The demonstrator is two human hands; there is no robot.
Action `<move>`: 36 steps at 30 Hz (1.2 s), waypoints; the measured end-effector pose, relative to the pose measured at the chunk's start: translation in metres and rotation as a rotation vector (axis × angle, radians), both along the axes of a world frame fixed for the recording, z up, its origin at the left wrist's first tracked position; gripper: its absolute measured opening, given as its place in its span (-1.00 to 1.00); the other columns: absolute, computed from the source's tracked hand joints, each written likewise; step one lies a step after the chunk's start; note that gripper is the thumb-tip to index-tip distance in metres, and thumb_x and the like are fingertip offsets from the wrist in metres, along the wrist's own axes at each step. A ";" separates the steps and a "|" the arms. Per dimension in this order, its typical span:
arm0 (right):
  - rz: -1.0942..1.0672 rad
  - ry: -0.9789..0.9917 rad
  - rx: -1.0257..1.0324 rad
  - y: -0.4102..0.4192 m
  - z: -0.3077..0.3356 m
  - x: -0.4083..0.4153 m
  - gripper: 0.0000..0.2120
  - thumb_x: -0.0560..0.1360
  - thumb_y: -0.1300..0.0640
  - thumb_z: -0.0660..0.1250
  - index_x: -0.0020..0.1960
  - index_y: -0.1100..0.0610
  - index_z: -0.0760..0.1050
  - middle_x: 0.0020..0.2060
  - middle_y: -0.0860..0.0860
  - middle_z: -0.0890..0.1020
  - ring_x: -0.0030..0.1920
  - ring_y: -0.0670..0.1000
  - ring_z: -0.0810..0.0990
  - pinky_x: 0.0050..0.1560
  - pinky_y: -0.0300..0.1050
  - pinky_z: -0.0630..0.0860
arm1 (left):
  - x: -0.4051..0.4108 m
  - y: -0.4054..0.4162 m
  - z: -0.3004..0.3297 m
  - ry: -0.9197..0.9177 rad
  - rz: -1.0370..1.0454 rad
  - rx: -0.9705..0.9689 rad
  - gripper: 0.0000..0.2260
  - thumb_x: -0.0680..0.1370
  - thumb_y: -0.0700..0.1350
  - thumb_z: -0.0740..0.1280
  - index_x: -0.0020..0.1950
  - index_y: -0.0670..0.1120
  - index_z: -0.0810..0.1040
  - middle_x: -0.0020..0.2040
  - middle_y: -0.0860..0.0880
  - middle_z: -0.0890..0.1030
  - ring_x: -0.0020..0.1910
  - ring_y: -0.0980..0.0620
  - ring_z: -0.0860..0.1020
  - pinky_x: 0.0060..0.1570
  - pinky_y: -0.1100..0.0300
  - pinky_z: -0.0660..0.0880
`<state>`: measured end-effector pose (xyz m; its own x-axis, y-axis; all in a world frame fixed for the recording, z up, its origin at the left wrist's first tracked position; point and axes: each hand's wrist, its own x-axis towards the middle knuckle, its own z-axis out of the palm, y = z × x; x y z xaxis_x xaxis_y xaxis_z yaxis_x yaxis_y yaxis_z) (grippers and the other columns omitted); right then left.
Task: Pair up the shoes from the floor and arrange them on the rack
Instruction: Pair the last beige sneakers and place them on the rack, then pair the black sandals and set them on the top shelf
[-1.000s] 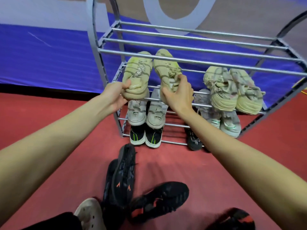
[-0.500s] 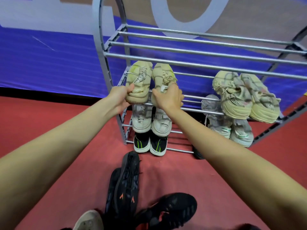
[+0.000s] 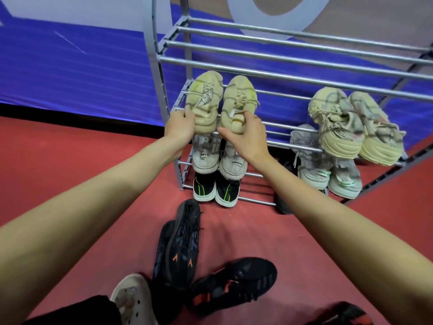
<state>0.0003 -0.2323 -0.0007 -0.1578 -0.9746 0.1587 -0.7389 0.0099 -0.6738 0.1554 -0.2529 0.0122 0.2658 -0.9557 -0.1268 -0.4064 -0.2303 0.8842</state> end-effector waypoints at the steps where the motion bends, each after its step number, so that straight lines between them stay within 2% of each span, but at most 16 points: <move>1: 0.019 0.001 -0.022 0.007 -0.002 -0.001 -0.29 0.27 -0.31 0.36 0.21 0.19 0.44 0.09 0.14 0.58 0.14 0.19 0.52 0.15 0.12 0.47 | -0.001 0.009 -0.001 -0.078 -0.014 -0.023 -0.74 0.60 -0.06 0.11 -0.24 -0.13 0.40 -0.26 -0.16 0.50 -0.22 -0.20 0.43 -0.29 0.11 0.31; 2: 0.040 0.005 -0.048 0.017 -0.004 -0.003 -0.28 0.32 -0.26 0.35 0.30 0.19 0.39 0.18 0.15 0.54 0.20 0.18 0.48 0.23 0.10 0.43 | -0.002 0.018 -0.004 -0.150 -0.014 -0.048 -0.80 0.59 -0.10 0.13 -0.08 -0.17 0.48 -0.10 -0.23 0.57 -0.07 -0.27 0.49 -0.19 0.06 0.40; 3: 0.060 0.010 -0.079 0.029 -0.008 -0.006 -0.31 0.37 -0.17 0.35 0.37 0.19 0.33 0.26 0.17 0.47 0.27 0.18 0.43 0.31 0.08 0.37 | -0.002 0.030 -0.007 -0.211 0.001 -0.079 -0.77 0.58 -0.12 0.14 0.11 -0.19 0.49 0.10 -0.24 0.57 0.11 -0.26 0.51 0.00 0.00 0.45; 4: 0.077 0.017 -0.115 0.043 -0.011 -0.009 -0.35 0.42 -0.06 0.35 0.41 0.20 0.29 0.32 0.19 0.41 0.33 0.18 0.37 0.36 0.05 0.31 | -0.002 0.041 -0.012 -0.247 0.020 -0.108 -0.71 0.56 -0.14 0.16 0.25 -0.19 0.45 0.22 -0.23 0.52 0.21 -0.23 0.48 0.16 -0.04 0.43; 5: 0.097 0.031 -0.161 0.059 -0.016 -0.013 -0.40 0.45 0.03 0.32 0.41 0.22 0.28 0.33 0.20 0.38 0.35 0.18 0.34 0.38 0.03 0.28 | -0.002 0.053 -0.019 -0.260 0.033 -0.135 -0.68 0.55 -0.17 0.18 0.28 -0.19 0.42 0.24 -0.22 0.50 0.23 -0.21 0.47 0.22 -0.06 0.41; 7: 0.133 0.071 -0.241 0.090 -0.028 -0.021 -0.52 0.46 0.13 0.27 0.34 0.25 0.35 0.27 0.20 0.41 0.30 0.17 0.37 0.35 0.02 0.31 | -0.005 0.076 -0.037 -0.279 0.013 -0.144 -0.71 0.51 -0.22 0.19 0.22 -0.19 0.44 0.18 -0.20 0.50 0.16 -0.19 0.49 0.19 -0.06 0.42; 9: 0.164 0.097 -0.208 0.117 -0.049 -0.031 -0.60 0.44 0.20 0.27 0.26 0.26 0.40 0.19 0.20 0.45 0.22 0.17 0.42 0.30 0.01 0.35 | -0.009 0.099 -0.056 -0.295 -0.073 -0.119 -0.74 0.48 -0.26 0.18 0.16 -0.20 0.45 0.11 -0.21 0.53 0.08 -0.18 0.53 0.13 -0.05 0.45; 14: 0.147 0.135 0.142 0.183 -0.115 -0.055 -0.58 0.40 0.27 0.31 0.24 0.28 0.39 0.15 0.21 0.44 0.19 0.20 0.41 0.27 -0.11 0.26 | -0.018 0.143 -0.109 -0.347 -0.206 0.076 -0.68 0.40 -0.32 0.17 0.13 -0.24 0.48 0.08 -0.24 0.55 0.08 -0.20 0.51 0.14 0.00 0.44; 20: -0.071 -0.058 0.605 0.250 -0.186 -0.046 -0.59 0.42 0.27 0.33 0.24 0.31 0.38 0.17 0.27 0.46 0.25 0.25 0.41 0.29 -0.06 0.27 | 0.010 0.193 -0.183 -0.447 -0.239 0.389 -0.68 0.44 -0.24 0.28 0.19 -0.22 0.45 0.17 -0.27 0.51 0.16 -0.25 0.49 0.26 0.00 0.40; 23: -0.090 -0.116 0.719 0.271 -0.210 -0.037 -0.58 0.43 0.26 0.33 0.26 0.30 0.36 0.20 0.27 0.42 0.23 0.27 0.44 0.30 -0.02 0.34 | 0.019 0.211 -0.205 -0.453 -0.223 0.443 -0.69 0.45 -0.24 0.28 0.18 -0.21 0.46 0.17 -0.26 0.52 0.19 -0.25 0.48 0.23 0.02 0.40; 26: -0.092 -0.152 0.746 0.284 -0.228 -0.029 -0.60 0.42 0.26 0.33 0.23 0.31 0.38 0.15 0.27 0.45 0.18 0.27 0.47 0.30 0.04 0.37 | 0.018 0.225 -0.218 -0.400 -0.233 0.432 -0.74 0.46 -0.22 0.27 0.14 -0.20 0.49 0.11 -0.21 0.59 0.11 -0.20 0.55 0.16 0.03 0.47; 28: -0.129 -0.163 0.758 0.290 -0.236 -0.025 -0.63 0.41 0.26 0.34 0.19 0.32 0.39 0.11 0.27 0.49 0.19 0.25 0.45 0.29 0.04 0.37 | 0.012 0.235 -0.224 -0.397 -0.318 0.384 -0.75 0.47 -0.16 0.31 0.13 -0.18 0.50 0.07 -0.15 0.60 0.07 -0.15 0.57 0.12 0.04 0.49; 30: -0.180 -0.177 0.765 0.295 -0.242 -0.025 -0.65 0.41 0.27 0.34 0.15 0.33 0.39 0.08 0.28 0.52 0.20 0.24 0.44 0.27 0.02 0.37 | 0.002 0.242 -0.229 -0.459 -0.566 0.341 -0.65 0.45 -0.07 0.38 0.19 -0.16 0.46 0.11 -0.13 0.56 0.13 -0.14 0.54 0.17 0.04 0.47; 32: -0.228 -0.178 0.776 0.298 -0.248 -0.030 -0.65 0.42 0.27 0.34 0.16 0.35 0.39 0.10 0.29 0.51 0.22 0.25 0.43 0.27 -0.02 0.35 | -0.008 0.246 -0.232 -0.551 -0.822 0.374 -0.41 0.40 0.04 0.45 0.34 -0.13 0.36 0.24 -0.14 0.48 0.28 -0.15 0.44 0.28 0.03 0.40; 34: -0.271 -0.174 0.794 0.300 -0.253 -0.036 -0.64 0.44 0.25 0.34 0.18 0.35 0.38 0.15 0.29 0.48 0.24 0.24 0.41 0.25 -0.09 0.29 | -0.017 0.248 -0.237 -0.647 -0.944 0.466 -0.13 0.30 0.16 0.51 0.46 -0.11 0.20 0.34 -0.15 0.39 0.37 -0.17 0.34 0.34 -0.01 0.34; 36: -0.285 -0.163 0.808 0.303 -0.257 -0.043 -0.63 0.46 0.23 0.33 0.20 0.36 0.37 0.18 0.29 0.45 0.28 0.22 0.37 0.23 -0.15 0.23 | -0.024 0.254 -0.246 -0.788 -0.984 0.528 0.04 0.22 0.23 0.53 0.51 -0.13 0.08 0.37 -0.17 0.34 0.38 -0.19 0.32 0.33 -0.06 0.32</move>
